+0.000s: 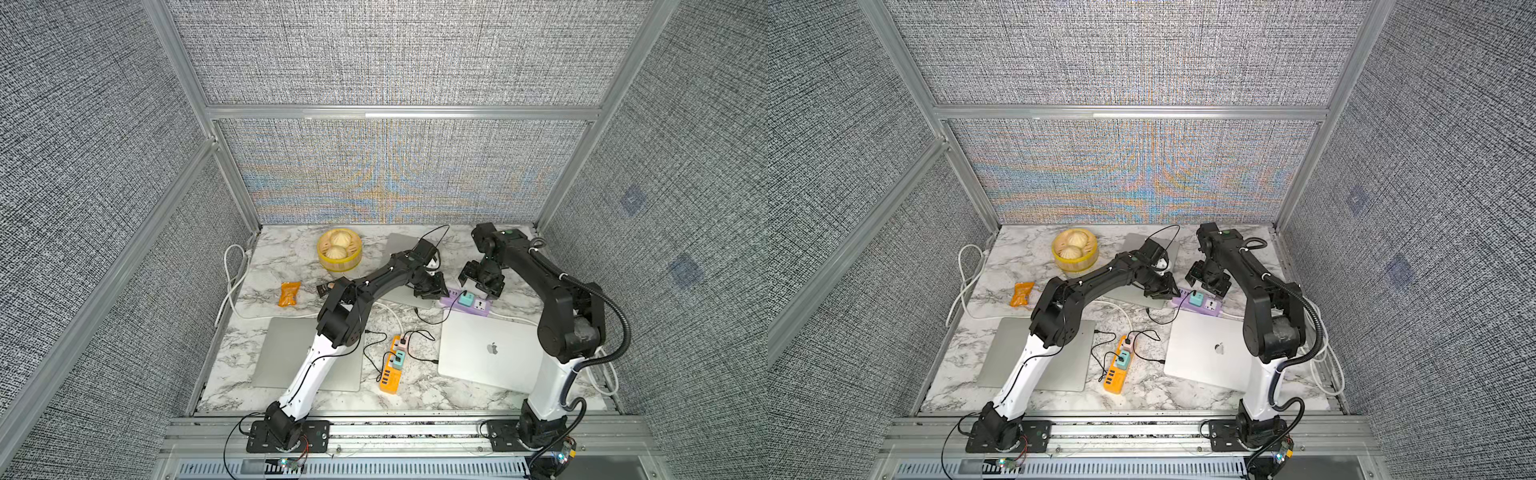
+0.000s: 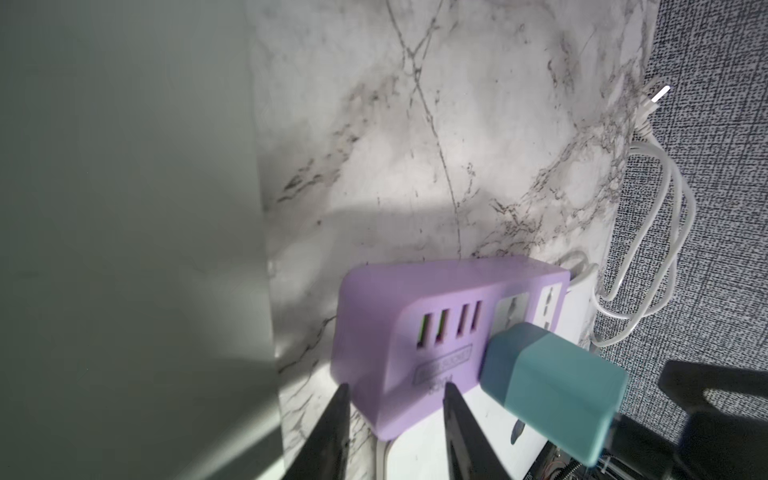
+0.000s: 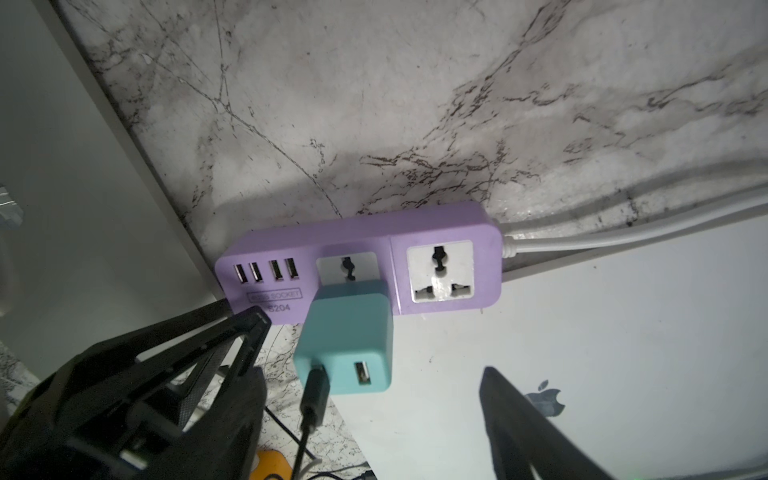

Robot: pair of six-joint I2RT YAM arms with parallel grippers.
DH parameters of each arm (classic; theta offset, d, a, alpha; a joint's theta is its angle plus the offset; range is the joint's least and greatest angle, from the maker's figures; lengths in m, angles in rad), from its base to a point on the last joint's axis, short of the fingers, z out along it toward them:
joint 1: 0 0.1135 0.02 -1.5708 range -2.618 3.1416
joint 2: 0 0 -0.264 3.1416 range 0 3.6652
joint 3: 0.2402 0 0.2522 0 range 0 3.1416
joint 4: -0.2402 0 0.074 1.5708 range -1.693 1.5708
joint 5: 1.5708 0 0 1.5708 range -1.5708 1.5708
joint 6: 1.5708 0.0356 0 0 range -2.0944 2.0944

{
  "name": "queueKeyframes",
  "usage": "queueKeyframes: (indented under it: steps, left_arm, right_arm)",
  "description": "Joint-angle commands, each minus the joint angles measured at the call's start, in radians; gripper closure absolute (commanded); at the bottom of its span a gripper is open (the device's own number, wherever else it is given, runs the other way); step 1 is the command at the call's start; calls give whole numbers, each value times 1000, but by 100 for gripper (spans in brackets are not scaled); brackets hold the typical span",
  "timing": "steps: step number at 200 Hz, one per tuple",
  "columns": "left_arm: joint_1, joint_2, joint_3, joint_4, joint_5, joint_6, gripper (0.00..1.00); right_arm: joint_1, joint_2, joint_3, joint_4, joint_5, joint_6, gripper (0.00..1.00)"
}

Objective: Unplug the laptop charger
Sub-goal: Remove the plug from the socket.

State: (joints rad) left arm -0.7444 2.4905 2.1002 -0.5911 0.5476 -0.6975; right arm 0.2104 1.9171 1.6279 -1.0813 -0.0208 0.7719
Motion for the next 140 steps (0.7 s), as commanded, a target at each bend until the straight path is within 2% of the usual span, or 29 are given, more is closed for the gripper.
queueKeyframes:
  steps: [1, 35, 117, 140]
  left_arm:
    - [1, 8, 5, -45, -34, 18, 64]
    - [0, -4, -55, 1, -57, -10, 65]
    - [-2, 22, -30, -17, -69, -19, 65]
    - [-2, 24, -29, -26, -79, -16, 65]
  right_arm:
    - [0, 25, 12, -9, -24, -11, 18]
    - [0, 30, -17, 22, -55, 1, 21]
    - [4, 50, -57, 41, -75, -12, 41]
    - [18, 62, -44, 24, -43, -24, 44]
